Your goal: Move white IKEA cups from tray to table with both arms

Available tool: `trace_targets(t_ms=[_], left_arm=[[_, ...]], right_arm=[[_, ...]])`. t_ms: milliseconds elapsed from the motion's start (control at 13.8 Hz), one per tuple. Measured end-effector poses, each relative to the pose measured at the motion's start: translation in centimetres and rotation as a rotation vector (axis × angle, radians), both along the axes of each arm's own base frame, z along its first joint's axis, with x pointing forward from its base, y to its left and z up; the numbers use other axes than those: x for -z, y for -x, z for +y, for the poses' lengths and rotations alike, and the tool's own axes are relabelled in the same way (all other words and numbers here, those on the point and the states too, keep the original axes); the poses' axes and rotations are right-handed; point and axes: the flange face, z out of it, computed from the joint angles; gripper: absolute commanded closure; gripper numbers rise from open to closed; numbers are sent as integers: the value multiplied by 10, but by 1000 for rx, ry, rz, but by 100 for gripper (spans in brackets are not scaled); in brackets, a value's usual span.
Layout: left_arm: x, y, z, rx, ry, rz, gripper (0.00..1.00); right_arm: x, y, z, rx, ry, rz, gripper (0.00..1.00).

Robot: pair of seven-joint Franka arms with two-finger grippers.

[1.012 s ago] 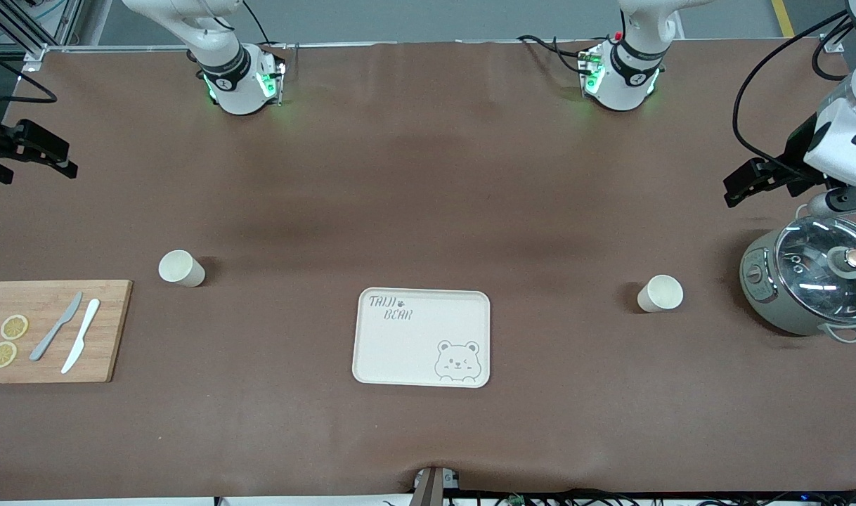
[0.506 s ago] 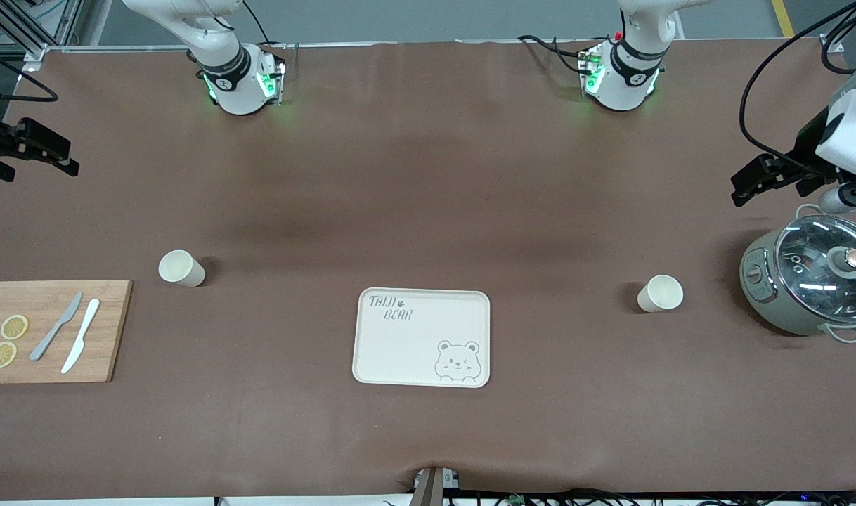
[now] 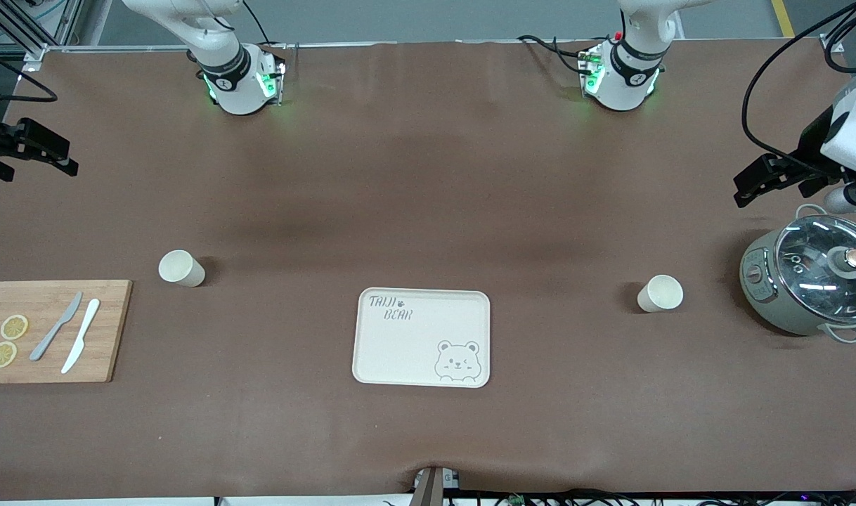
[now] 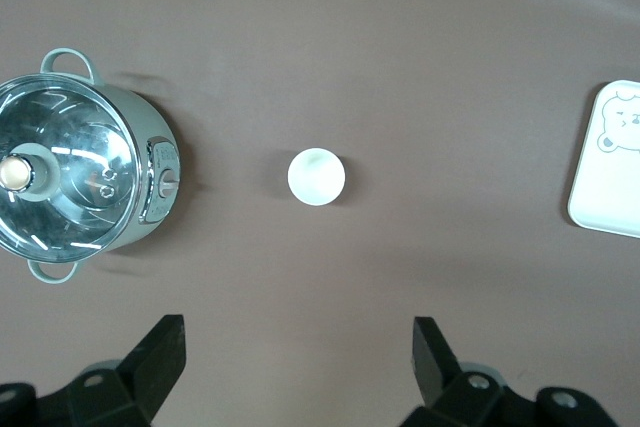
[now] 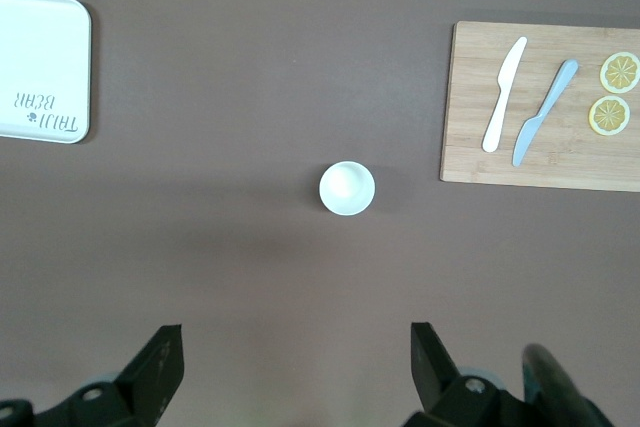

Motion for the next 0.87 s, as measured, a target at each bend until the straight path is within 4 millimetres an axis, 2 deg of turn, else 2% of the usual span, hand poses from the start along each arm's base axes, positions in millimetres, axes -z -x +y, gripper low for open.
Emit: trace_targets(t_ms=[578, 867], left_arm=[[-2, 1, 1, -1, 0, 5, 0], [-19, 5, 3, -7, 0, -6, 0]], right_arm=[[0, 0, -1, 4, 1, 2, 0], [0, 0, -2, 5, 2, 4, 0]])
